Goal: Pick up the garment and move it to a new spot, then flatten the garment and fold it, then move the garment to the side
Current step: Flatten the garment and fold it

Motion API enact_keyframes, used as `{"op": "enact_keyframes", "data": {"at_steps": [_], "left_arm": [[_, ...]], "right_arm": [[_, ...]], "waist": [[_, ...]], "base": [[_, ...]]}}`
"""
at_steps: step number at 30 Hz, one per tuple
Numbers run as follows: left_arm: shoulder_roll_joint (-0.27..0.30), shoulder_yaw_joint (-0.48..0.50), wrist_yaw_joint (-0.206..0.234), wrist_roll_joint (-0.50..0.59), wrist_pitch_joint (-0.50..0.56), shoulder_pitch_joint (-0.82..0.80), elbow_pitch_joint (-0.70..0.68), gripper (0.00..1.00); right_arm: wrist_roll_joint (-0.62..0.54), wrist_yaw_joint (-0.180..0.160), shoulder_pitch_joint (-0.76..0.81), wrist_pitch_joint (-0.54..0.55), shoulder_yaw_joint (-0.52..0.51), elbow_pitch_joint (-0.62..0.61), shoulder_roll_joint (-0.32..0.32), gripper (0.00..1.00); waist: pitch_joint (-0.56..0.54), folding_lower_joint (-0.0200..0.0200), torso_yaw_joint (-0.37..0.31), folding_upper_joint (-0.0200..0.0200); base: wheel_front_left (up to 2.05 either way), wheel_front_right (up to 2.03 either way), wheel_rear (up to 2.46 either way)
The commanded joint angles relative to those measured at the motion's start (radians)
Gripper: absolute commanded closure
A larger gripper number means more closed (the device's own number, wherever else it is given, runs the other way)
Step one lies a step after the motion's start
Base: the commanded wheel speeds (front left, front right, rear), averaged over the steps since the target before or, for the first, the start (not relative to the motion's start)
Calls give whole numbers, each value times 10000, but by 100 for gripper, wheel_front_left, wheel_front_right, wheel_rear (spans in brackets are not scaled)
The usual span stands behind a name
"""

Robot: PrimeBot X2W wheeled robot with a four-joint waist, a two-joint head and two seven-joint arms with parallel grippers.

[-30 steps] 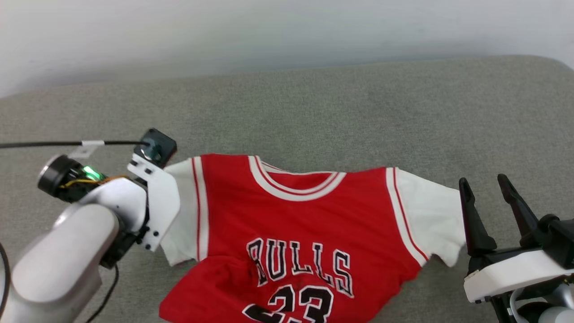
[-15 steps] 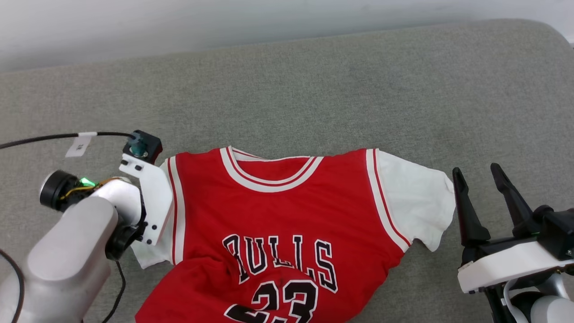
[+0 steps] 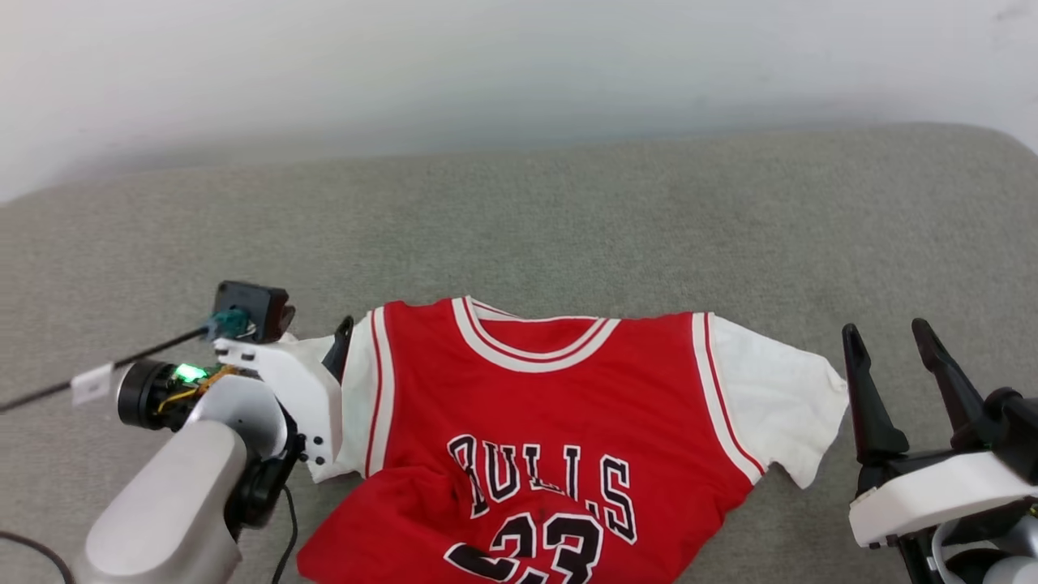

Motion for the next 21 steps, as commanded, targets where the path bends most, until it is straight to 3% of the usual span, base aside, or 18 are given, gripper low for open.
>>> {"op": "enact_keyframes", "data": {"at_steps": [1,11,21], "left_arm": [[-73,148,122,-67,-337,216,-139,0],[-731,1134,1441,-19,-3509,1923,-2055,0],[-728,1254,2300,427,-4199,3410,-3321,0]], "right_arm": [[-33,-7,124,30,-23,-26,23,0],[-89,-7,577,406,-5,-348,21,0],[379,-7,998,1026,-398,-195,20,0]], "waist": [[-288,-1,239,0],[-886,-1,707,0],[-1153,-1,921,0]], "base": [[0,0,0],[0,0,0],[0,0,0]]}}
